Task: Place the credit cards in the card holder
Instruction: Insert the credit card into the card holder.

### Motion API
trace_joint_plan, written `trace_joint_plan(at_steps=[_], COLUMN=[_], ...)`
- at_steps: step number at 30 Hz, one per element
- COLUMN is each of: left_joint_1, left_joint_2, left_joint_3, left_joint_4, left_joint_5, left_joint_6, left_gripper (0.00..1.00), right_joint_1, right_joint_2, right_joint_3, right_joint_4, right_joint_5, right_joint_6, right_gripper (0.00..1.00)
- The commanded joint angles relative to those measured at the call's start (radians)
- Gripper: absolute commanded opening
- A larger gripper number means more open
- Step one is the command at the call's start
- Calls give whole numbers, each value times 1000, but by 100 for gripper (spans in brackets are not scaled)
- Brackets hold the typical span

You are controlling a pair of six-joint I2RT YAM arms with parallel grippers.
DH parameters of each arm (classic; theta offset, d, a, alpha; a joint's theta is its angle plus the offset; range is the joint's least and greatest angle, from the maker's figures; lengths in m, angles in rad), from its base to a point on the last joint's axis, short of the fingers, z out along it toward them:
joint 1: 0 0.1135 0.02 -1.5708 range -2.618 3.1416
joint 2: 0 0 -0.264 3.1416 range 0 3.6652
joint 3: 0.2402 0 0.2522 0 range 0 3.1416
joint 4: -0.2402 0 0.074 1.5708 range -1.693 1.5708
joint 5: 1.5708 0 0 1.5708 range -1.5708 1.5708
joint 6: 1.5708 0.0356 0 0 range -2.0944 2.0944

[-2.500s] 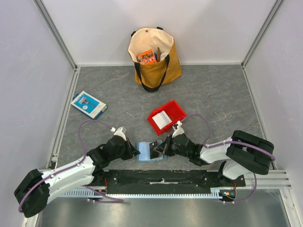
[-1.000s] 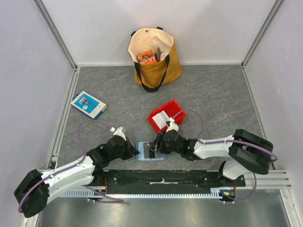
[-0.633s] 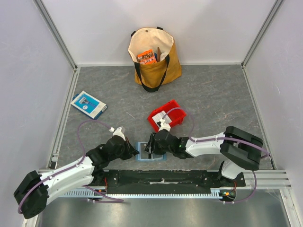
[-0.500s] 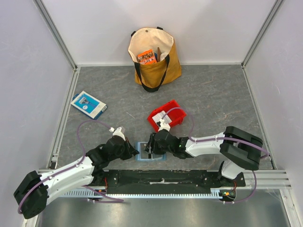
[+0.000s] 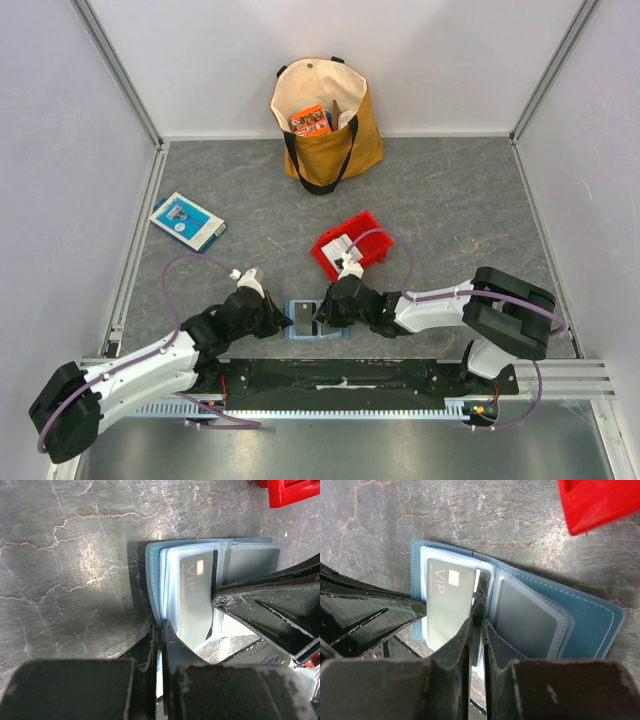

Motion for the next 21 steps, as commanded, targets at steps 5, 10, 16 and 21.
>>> trace_joint_plan(at_steps=[5,10,16,21], left_joint_1=[-2,0,-2,-2], left_joint_2=[-31,-80,-128,-113], left_joint_3=[11,9,-6,-12], left_joint_4=[-18,-84,-99,-82], left_joint_5=[-28,-51,-60,-48], left_joint_6=[22,13,-2,-2], left_gripper=[6,24,9,2], right_joint_1=[-4,-30,-34,-34], right_joint_2=[6,-14,-2,-12], right_joint_3=[-41,-78,-78,-97], right_joint_4=[138,48,74,144], right_joint_5=[-96,-24,-54,-74], right_joint_6=[84,93,90,104], right_gripper=[11,15,20,26])
